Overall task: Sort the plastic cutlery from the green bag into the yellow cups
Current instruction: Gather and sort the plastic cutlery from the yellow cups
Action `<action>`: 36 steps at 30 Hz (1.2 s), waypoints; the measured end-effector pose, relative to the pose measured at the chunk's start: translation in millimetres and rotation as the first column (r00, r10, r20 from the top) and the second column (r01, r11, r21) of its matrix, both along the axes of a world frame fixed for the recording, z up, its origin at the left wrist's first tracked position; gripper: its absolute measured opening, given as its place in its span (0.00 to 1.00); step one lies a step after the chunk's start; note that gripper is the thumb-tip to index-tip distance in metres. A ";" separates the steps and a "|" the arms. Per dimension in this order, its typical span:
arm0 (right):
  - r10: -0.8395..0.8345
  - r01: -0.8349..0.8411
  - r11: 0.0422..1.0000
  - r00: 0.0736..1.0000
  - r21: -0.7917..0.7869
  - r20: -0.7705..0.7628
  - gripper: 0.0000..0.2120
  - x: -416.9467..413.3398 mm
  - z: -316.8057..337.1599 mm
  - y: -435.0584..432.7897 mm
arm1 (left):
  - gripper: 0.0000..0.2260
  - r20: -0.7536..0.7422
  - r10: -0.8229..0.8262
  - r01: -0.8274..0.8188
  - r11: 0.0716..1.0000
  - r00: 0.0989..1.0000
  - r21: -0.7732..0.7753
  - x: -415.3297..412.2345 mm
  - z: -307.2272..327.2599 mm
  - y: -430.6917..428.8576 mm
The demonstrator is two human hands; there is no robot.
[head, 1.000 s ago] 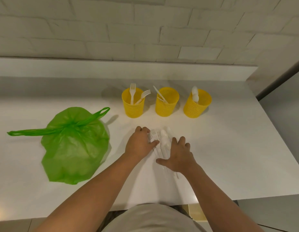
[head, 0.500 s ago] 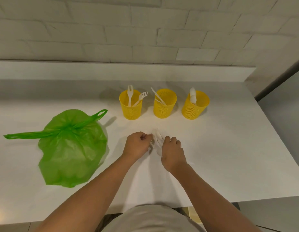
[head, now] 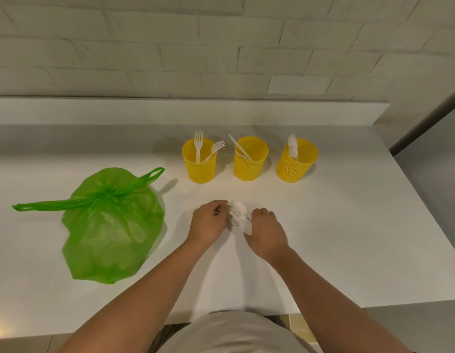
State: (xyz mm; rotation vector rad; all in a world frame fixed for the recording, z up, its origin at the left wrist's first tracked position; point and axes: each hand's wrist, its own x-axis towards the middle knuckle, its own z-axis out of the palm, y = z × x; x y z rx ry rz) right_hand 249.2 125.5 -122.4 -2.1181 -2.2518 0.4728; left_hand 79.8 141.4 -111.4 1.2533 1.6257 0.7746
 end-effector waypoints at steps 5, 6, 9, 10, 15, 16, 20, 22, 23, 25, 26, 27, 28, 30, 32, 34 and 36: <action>-0.054 0.058 0.993 0.997 0.098 -0.047 0.15 5.6 -3.0 -3.4 | 0.12 -0.076 -0.007 0.017 0.992 0.997 0.122 7.4 11.7 -8.2; -0.064 0.070 0.993 0.996 0.093 -0.063 0.13 7.6 -1.6 -2.9 | 0.12 -0.052 -0.006 0.013 0.992 0.999 0.123 8.6 14.4 -9.7; -0.095 0.103 0.992 0.988 0.068 -0.118 0.11 14.3 4.2 1.4 | 0.14 0.145 0.019 -0.030 0.997 0.989 0.075 10.9 17.1 -13.0; -0.106 0.117 0.991 0.984 0.072 -0.143 0.11 16.5 6.3 2.6 | 0.18 0.210 0.032 -0.046 0.997 0.977 0.066 11.3 15.8 -13.6; -0.251 0.330 0.944 0.767 0.026 -0.590 0.10 11.2 35.3 5.7 | 0.19 0.471 0.184 -0.145 0.982 0.863 -0.118 25.8 28.9 -17.5; -0.305 0.397 0.916 0.617 -0.048 -0.726 0.08 7.3 45.7 6.9 | 0.18 0.530 0.249 -0.153 0.964 0.811 -0.218 31.1 34.6 -18.6; -0.290 0.416 0.860 -0.078 -0.295 -0.954 0.15 -10.8 91.3 12.7 | 0.28 0.696 0.400 -0.032 0.878 0.597 -0.477 42.1 49.0 -26.4; -0.224 0.373 0.881 -0.216 -0.292 -0.951 0.18 -18.1 108.5 15.7 | 0.29 0.775 0.438 -0.010 0.873 0.457 -0.488 49.5 57.1 -27.9; -0.207 0.352 0.890 -0.256 -0.290 -0.944 0.18 -20.8 112.6 15.9 | 0.28 0.787 0.466 -0.027 0.866 0.403 -0.499 54.2 64.4 -27.9; -0.211 0.332 0.898 -0.250 -0.289 -0.945 0.16 -25.4 114.0 11.7 | 0.25 0.776 0.503 -0.077 0.853 0.381 -0.516 63.1 78.9 -26.0; -0.224 0.333 0.899 -0.211 -0.285 -0.951 0.16 -27.3 113.0 8.1 | 0.23 0.763 0.512 -0.104 0.850 0.394 -0.516 66.9 83.9 -23.4; -0.242 0.341 0.896 -0.163 -0.285 -0.956 0.16 -28.7 110.6 4.1 | 0.23 0.753 0.522 -0.124 0.845 0.400 -0.520 69.1 86.8 -21.7; -0.265 0.347 0.891 -0.124 -0.292 -0.956 0.16 -29.9 108.6 -0.2 | 0.22 0.747 0.528 -0.141 0.843 0.404 -0.519 71.3 89.5 -20.5; -0.280 0.350 0.888 -0.102 -0.298 -0.955 0.17 -28.3 108.9 -5.0 | 0.20 0.740 0.493 -0.166 0.865 0.457 -0.474 75.2 93.5 -19.0; -0.259 0.335 0.901 -0.092 -0.275 -0.962 0.18 -20.0 113.0 -6.6 | 0.21 0.753 0.396 -0.178 0.917 0.525 -0.357 76.6 98.1 -20.7; -0.261 0.253 0.924 -0.130 -0.287 -0.957 0.14 -9.5 118.4 -6.4 | 0.24 0.735 0.217 -0.126 0.976 0.642 -0.179 73.7 102.3 -18.2; -0.322 0.108 0.935 -0.133 -0.336 -0.937 0.09 0.9 124.5 -7.0 | 0.29 0.656 0.002 0.023 0.999 0.755 -0.030 67.0 107.5 -12.3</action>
